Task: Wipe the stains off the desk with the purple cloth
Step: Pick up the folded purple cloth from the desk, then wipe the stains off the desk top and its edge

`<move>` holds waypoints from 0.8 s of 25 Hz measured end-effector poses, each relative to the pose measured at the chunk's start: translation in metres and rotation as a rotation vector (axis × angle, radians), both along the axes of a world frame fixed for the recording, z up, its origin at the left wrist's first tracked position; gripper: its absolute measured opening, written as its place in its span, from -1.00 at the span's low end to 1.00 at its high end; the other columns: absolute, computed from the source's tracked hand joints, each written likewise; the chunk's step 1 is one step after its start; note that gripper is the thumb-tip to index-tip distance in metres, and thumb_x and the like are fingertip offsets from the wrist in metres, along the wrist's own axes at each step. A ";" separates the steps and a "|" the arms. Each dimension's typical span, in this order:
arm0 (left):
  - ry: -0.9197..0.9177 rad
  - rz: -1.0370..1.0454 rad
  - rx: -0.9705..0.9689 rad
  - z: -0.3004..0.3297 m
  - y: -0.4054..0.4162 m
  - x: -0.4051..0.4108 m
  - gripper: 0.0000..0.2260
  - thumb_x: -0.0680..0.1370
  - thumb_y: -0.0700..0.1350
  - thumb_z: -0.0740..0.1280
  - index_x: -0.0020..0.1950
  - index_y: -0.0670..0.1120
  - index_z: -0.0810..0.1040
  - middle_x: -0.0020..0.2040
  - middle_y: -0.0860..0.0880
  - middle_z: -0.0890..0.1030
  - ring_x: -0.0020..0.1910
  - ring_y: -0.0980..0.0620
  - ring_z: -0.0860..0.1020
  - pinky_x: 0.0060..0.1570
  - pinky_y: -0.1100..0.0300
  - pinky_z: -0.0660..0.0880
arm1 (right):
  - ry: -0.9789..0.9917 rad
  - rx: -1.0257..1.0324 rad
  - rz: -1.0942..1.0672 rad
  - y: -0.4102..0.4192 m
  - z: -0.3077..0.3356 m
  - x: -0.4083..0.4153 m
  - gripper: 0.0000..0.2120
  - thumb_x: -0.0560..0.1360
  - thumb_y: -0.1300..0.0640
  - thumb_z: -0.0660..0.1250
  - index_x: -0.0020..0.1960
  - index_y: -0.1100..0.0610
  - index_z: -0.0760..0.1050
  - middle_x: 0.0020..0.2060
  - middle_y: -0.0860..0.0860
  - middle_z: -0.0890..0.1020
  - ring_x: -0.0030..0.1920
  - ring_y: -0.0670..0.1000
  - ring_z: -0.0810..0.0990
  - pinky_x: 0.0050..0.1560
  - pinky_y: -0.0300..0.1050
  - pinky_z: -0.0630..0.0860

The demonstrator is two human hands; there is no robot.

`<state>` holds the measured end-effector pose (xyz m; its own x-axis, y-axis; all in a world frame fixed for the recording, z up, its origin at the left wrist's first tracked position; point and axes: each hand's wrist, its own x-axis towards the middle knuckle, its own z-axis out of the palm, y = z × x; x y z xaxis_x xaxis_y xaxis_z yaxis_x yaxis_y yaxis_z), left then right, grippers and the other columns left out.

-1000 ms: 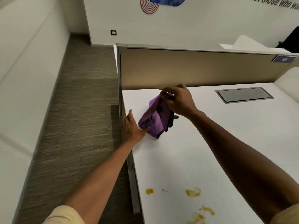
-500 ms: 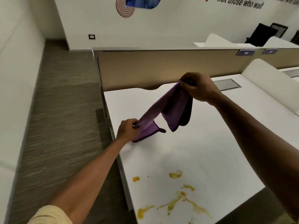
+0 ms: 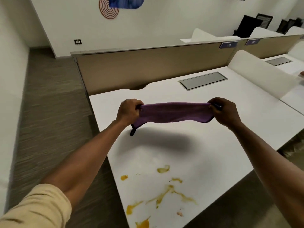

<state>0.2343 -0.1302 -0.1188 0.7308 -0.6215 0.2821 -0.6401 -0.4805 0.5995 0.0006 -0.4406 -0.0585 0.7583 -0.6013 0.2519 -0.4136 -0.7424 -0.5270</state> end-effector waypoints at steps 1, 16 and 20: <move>-0.026 -0.041 0.039 -0.007 -0.001 -0.008 -0.82 0.45 -0.14 0.34 -0.05 -0.05 0.72 -0.15 -0.03 0.72 -0.16 -0.11 0.63 -0.11 0.08 0.55 | 0.009 0.032 0.007 0.001 -0.014 -0.018 -0.87 0.53 0.26 0.41 0.03 0.10 0.66 -0.02 0.07 0.72 0.04 0.14 0.65 0.08 0.03 0.55; -0.010 -0.076 0.507 -0.116 0.039 -0.074 -0.83 0.56 -0.24 0.26 0.04 -0.12 0.62 0.03 -0.09 0.52 -0.01 -0.20 0.55 -0.11 0.08 0.37 | 0.686 0.084 0.426 0.081 -0.150 -0.153 -0.80 0.60 0.06 0.36 0.21 -0.05 0.64 0.06 -0.10 0.72 0.03 -0.09 0.67 0.13 -0.07 0.61; 0.016 -0.050 0.402 -0.117 0.054 -0.075 -0.62 0.55 -0.30 0.28 0.32 -0.03 0.57 0.20 -0.06 0.53 0.03 -0.23 0.60 -0.04 0.02 0.53 | 0.725 0.074 0.493 0.086 -0.143 -0.128 -0.77 0.59 -0.12 0.36 0.09 -0.03 0.69 -0.11 -0.09 0.74 -0.15 -0.11 0.66 0.00 -0.03 0.63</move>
<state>0.1593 -0.0762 -0.2358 0.6992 -0.7149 -0.0014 -0.6608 -0.6471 0.3804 -0.1277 -0.3543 -0.2019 0.8939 -0.1594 -0.4189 -0.3066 -0.8992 -0.3121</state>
